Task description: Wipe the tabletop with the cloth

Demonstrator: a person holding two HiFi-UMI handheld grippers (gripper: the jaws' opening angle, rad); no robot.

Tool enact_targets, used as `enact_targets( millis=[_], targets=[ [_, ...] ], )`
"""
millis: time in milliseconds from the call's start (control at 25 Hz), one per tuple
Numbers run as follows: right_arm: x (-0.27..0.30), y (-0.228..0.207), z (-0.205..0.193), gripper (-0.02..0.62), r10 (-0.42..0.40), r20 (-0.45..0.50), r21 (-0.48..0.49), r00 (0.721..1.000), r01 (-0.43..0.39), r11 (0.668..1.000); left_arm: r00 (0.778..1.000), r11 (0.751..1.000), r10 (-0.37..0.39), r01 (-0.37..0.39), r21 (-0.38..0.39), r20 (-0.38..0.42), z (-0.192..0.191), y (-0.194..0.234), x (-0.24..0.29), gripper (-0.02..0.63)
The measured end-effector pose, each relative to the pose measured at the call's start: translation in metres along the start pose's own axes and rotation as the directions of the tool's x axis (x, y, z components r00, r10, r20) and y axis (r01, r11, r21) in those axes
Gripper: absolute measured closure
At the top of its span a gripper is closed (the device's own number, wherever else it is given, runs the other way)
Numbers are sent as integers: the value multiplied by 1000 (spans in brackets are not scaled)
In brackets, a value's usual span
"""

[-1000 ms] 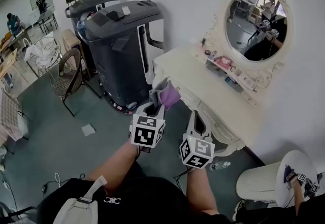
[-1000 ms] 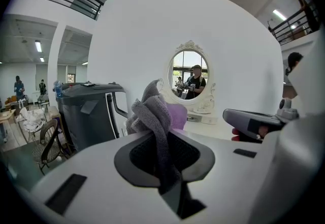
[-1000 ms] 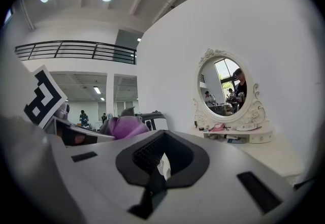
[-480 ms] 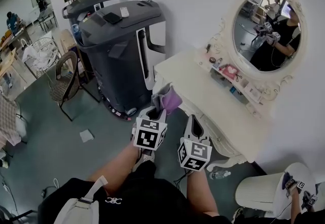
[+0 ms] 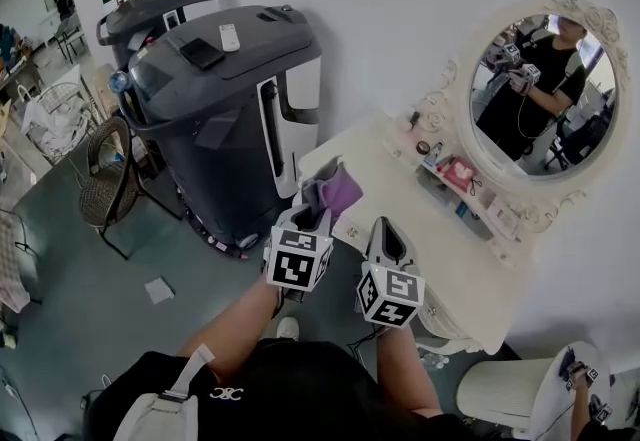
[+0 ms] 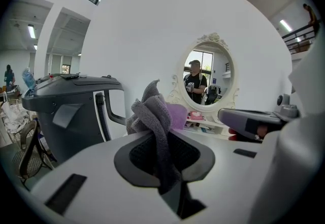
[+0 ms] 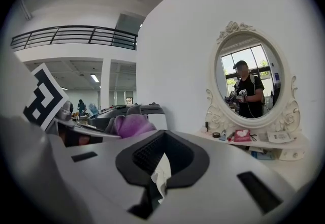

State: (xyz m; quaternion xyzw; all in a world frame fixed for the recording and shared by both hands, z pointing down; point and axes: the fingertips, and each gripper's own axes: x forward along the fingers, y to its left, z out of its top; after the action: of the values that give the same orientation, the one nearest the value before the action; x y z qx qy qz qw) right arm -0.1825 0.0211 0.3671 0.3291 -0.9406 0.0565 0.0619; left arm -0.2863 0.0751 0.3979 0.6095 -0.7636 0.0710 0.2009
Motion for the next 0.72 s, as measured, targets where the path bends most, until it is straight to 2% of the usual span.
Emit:
enact_targets(
  millis=[280,520,720],
  targets=[
    [59,7,-9,592,0,-29,38,1000,1,999,999,1000,13,-13,1,-40,8,53,40,551],
    [95,-21,-25,592,-50,-78,107,996,59,993,994,1000,-16,18,21,-107,4,62,81,551],
    [130,-49,-24,592,-72,-81,96,994,80,992,992,999,-33,36,25,-121,14,66,125,551]
  ],
)
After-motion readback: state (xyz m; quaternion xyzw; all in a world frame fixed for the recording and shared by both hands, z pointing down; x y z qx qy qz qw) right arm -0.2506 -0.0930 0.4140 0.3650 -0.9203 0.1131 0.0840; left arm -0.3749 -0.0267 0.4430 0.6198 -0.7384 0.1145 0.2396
